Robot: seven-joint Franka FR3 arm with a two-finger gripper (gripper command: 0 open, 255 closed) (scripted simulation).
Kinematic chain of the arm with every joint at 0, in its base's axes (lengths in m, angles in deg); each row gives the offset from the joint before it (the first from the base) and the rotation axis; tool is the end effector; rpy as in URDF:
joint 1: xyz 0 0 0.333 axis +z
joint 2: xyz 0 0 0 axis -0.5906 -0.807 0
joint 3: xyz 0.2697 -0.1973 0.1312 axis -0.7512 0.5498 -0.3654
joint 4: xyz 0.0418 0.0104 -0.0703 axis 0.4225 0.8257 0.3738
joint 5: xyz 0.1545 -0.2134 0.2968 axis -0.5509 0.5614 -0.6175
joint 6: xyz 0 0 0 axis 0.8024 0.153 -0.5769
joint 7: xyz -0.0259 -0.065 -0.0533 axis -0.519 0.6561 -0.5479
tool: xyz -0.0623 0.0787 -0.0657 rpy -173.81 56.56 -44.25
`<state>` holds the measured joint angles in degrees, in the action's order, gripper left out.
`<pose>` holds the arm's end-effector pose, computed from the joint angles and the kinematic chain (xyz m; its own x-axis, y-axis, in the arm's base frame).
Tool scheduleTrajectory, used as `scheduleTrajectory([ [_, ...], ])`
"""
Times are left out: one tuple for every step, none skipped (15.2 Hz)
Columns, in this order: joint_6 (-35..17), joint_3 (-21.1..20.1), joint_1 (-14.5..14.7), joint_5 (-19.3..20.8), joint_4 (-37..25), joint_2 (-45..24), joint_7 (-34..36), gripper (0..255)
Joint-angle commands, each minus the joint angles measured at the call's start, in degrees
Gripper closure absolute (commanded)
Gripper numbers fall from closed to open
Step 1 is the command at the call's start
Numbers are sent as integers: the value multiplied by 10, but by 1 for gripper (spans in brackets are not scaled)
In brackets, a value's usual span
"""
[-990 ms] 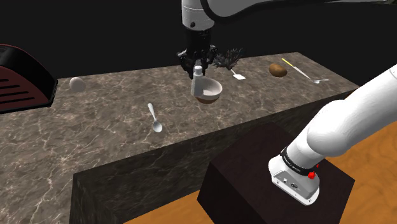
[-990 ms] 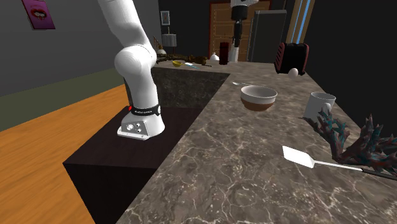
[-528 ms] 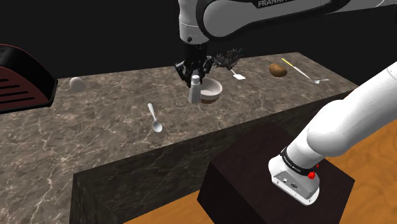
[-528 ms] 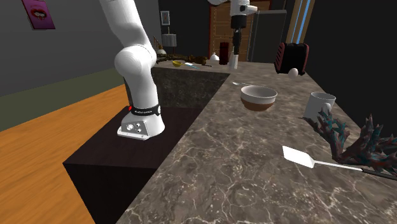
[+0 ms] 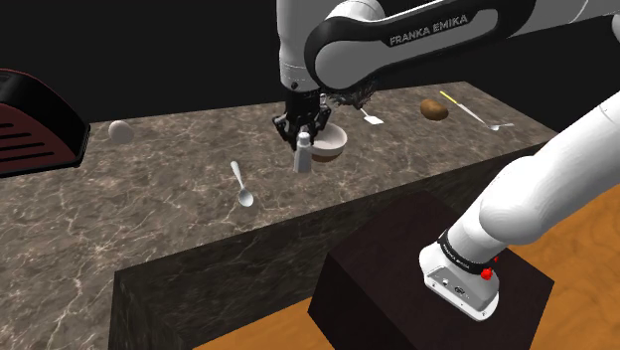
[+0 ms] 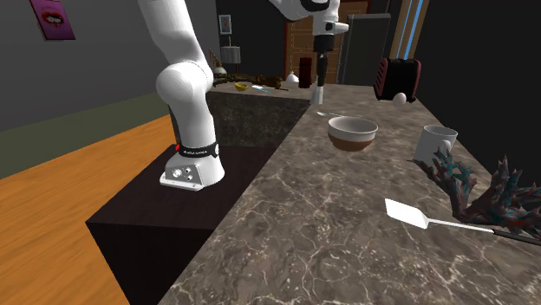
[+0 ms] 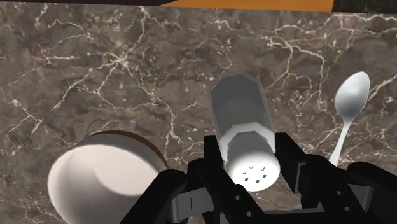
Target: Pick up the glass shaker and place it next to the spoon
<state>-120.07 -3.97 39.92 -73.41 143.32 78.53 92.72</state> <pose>0.4181 0.2620 0.4804 0.9730 -0.2267 0.0442 -0.2304 -0.9661 0.1162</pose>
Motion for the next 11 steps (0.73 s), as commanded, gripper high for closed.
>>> scheduleTrajectory([
  [-16, -1, 0, 3, 11, -5, 4, 255],
  [-24, -2, 0, 4, 16, -8, 5, 255],
  [-31, -3, 0, 6, 21, -11, 7, 255],
  [-39, -4, 0, 7, 26, -14, 9, 255],
  [-47, -4, -1, 9, 31, -18, 11, 255],
  [-54, -5, -1, 11, 36, -21, 13, 255],
  [-62, -6, -1, 13, 40, -25, 15, 255],
  [-70, -6, -1, 15, 45, -29, 18, 255],
  [-77, -7, -1, 18, 49, -32, 20, 255],
  [-85, -8, -1, 20, 53, -37, 23, 255],
  [-93, -8, -2, 23, 57, -41, 25, 255],
])
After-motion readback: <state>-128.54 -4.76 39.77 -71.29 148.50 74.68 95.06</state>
